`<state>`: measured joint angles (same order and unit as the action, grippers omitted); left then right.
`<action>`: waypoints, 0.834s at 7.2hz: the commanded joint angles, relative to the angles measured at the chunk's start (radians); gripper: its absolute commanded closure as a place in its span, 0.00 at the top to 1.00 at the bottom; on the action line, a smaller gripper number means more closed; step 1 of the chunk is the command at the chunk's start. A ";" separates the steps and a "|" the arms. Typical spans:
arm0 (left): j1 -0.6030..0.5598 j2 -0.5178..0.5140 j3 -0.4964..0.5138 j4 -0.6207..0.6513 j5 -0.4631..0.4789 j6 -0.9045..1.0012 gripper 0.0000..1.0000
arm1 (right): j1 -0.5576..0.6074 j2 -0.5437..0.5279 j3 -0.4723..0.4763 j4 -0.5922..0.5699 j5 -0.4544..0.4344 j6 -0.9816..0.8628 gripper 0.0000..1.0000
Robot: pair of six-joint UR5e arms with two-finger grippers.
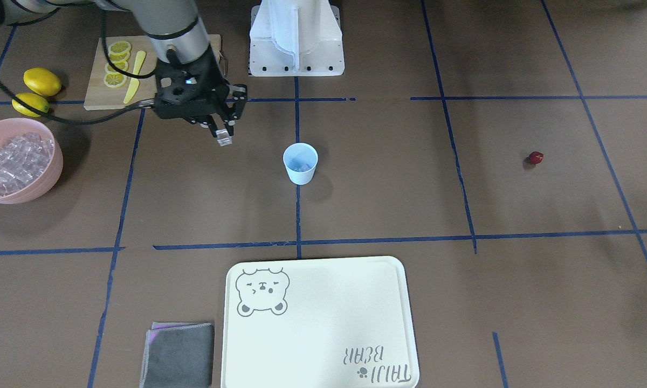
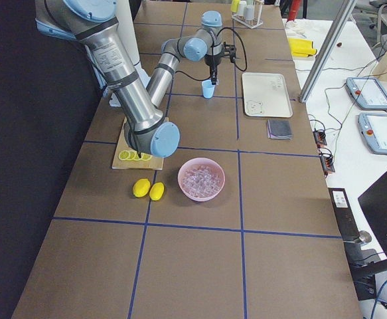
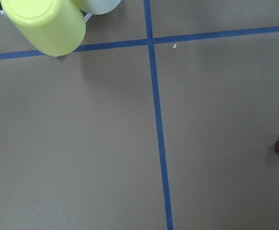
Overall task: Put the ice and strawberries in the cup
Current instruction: 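Carry the ice cube with the right gripper over the blue cup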
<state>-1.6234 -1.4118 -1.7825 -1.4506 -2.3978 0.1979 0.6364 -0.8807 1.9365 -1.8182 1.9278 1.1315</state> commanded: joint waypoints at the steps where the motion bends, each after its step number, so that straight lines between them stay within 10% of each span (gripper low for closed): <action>1: 0.000 0.001 0.002 -0.001 0.000 0.000 1.00 | -0.134 0.147 -0.152 0.002 -0.123 0.130 0.00; 6: 0.000 0.001 0.000 -0.001 -0.001 0.000 1.00 | -0.213 0.210 -0.264 0.005 -0.205 0.186 0.00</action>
<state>-1.6229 -1.4113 -1.7817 -1.4511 -2.3986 0.1979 0.4284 -0.6660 1.6747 -1.8132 1.7290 1.3175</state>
